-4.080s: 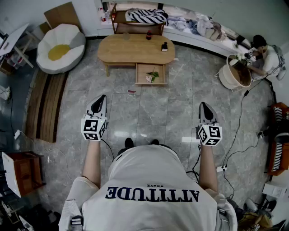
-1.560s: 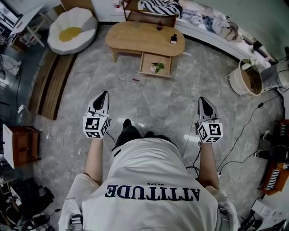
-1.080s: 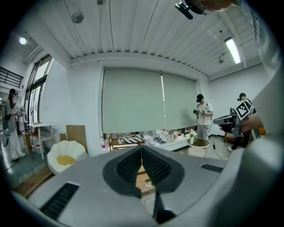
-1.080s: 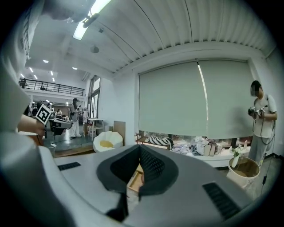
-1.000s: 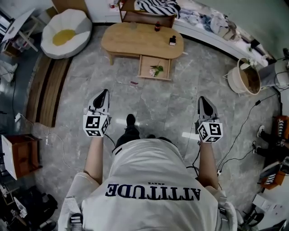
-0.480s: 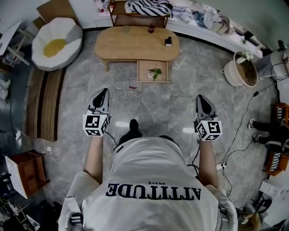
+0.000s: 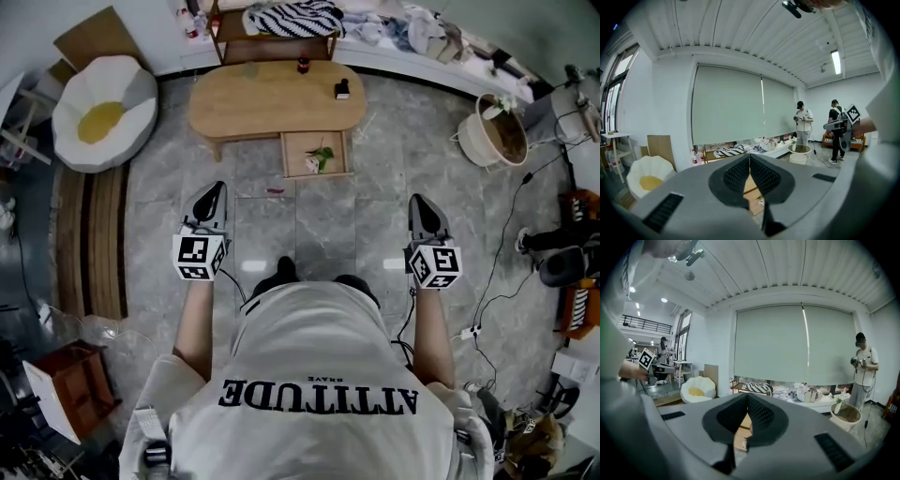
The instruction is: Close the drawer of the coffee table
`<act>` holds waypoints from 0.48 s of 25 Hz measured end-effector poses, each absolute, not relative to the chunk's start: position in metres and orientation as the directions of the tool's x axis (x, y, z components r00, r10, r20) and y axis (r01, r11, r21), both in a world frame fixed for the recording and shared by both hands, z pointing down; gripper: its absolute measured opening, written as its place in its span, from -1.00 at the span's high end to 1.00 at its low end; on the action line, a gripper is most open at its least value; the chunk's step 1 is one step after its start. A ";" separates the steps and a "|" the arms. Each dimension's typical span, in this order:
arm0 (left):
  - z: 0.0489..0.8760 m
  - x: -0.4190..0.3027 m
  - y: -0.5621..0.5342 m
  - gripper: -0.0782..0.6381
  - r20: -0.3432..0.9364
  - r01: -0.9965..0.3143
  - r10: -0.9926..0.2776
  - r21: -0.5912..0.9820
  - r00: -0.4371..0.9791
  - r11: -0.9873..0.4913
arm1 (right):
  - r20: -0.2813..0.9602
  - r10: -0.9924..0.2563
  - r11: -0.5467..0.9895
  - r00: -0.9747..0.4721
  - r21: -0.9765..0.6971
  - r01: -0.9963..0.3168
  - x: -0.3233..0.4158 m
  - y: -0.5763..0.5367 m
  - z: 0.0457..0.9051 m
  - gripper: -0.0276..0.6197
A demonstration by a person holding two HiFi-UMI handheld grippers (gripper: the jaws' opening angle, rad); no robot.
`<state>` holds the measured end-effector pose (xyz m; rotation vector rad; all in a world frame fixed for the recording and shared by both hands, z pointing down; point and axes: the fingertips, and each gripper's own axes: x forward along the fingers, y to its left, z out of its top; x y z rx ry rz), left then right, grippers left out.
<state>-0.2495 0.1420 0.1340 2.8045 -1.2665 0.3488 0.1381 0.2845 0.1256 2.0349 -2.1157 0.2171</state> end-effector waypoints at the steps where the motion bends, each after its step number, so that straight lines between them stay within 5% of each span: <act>1: 0.134 -0.251 0.138 0.72 0.223 -0.739 -0.730 -0.054 0.646 -0.671 | 0.244 -0.969 0.038 -0.030 0.031 -0.999 0.135 0.282 0.125 0.85; 12: 0.141 -0.261 0.109 0.72 0.229 -0.684 -0.678 -0.067 0.698 -0.726 | 0.276 -0.961 0.040 -0.021 0.061 -0.997 0.105 0.255 0.133 0.85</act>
